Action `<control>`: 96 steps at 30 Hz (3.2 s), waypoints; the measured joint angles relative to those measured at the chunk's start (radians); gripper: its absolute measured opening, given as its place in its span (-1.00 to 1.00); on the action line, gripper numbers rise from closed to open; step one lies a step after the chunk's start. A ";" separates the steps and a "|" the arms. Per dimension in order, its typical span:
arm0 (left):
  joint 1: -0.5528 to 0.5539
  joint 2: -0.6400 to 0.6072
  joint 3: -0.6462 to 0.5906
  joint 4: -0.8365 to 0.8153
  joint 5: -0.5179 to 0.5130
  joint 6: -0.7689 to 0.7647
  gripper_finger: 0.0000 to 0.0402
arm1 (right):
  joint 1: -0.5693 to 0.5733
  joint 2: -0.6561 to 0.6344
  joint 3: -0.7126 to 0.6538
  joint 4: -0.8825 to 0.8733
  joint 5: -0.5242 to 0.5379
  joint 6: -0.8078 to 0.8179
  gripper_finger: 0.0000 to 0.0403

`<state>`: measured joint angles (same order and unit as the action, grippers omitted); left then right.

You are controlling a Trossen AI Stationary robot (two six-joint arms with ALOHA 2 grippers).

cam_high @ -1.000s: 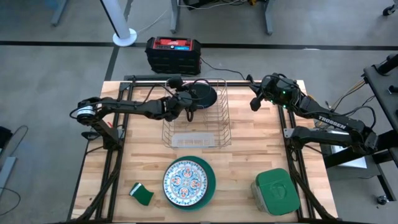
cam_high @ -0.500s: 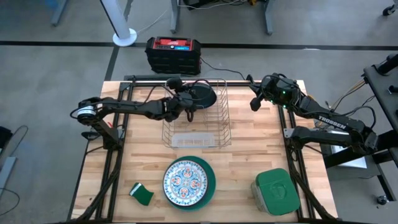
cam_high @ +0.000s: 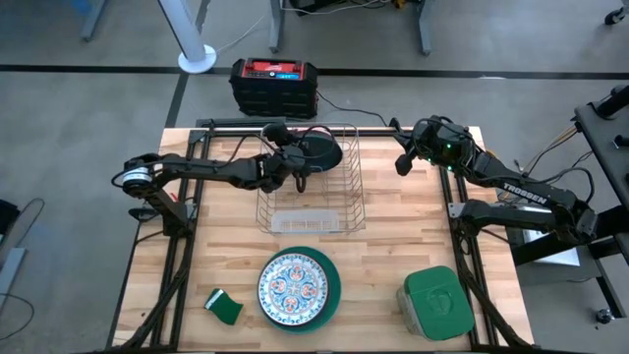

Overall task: Sort dishes
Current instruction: Put the dark green plate in the dishwasher rack

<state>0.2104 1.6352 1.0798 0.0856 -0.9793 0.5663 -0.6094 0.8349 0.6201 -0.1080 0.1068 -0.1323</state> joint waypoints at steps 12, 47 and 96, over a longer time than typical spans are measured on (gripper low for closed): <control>-0.004 -0.002 0.022 -0.034 -0.031 0.010 0.09 | 0.000 0.000 0.000 0.000 0.000 0.000 -1.00; 0.021 -0.003 0.299 -0.484 0.205 -0.096 0.12 | 0.000 0.000 0.001 -0.013 0.000 -0.001 -1.00; 0.064 0.237 0.792 -1.026 0.444 -0.161 0.32 | 0.000 0.000 0.001 -0.041 0.000 -0.025 -1.00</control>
<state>0.2748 1.8722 1.8717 -0.9405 -0.5354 0.4050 -0.6098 0.8349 0.6212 -0.1486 0.1066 -0.1577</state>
